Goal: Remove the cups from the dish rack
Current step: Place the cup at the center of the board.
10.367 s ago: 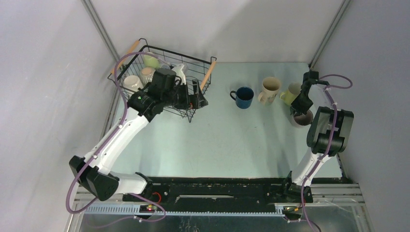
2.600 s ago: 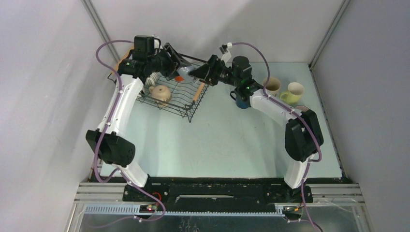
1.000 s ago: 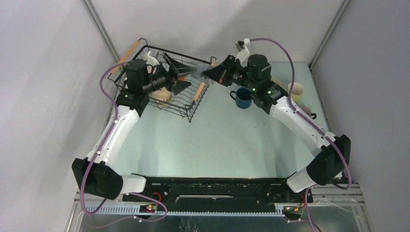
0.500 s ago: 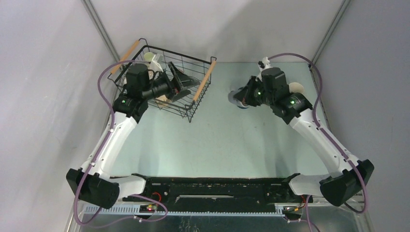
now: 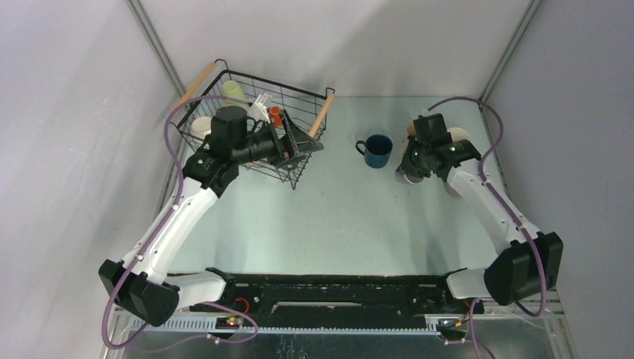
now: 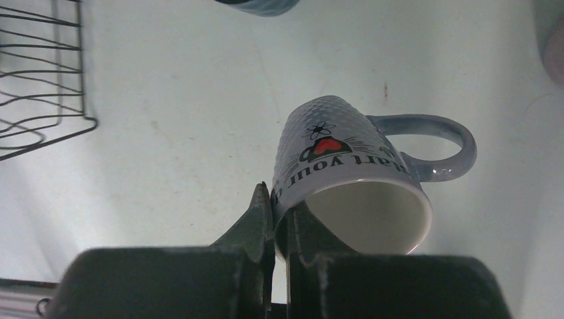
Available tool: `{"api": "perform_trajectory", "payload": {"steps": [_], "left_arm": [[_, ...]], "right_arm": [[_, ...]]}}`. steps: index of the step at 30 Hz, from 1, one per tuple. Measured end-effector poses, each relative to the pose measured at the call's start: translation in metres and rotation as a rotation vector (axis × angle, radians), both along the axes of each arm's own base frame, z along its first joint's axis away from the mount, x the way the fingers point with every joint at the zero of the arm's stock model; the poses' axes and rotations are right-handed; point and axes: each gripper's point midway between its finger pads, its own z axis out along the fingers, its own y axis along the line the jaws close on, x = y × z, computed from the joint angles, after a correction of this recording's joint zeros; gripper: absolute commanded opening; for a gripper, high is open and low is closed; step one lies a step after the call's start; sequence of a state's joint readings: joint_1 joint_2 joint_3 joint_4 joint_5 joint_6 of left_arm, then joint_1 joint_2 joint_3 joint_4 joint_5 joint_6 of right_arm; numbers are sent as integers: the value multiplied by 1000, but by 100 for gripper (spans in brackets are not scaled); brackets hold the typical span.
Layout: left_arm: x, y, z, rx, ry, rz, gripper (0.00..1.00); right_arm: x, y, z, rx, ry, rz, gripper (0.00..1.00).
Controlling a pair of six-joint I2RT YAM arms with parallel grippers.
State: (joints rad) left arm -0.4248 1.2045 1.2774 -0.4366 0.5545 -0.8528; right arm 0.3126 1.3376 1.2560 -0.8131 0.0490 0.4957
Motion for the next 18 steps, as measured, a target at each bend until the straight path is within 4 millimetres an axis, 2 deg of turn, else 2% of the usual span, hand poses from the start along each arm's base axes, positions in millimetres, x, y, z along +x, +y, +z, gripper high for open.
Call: {"api": "perform_trajectory", "payload": {"steps": [4,11,15,18], "left_arm": [[-10,-2,1,19,-23,-19,100],[-22,-4,4,43,-65,-46,100],[-24,-6,3,54,-79,-59,100],[-25,-6,2,60,-88,-65,100]], "right_arm": [[10,-16,-25,-52,68,-22,0],[27,-56,-70,-118,183,-83,0],[31,-70,-87,-142,233,-88,0],[38,-75,-92,-164,249,-75,0]]}}
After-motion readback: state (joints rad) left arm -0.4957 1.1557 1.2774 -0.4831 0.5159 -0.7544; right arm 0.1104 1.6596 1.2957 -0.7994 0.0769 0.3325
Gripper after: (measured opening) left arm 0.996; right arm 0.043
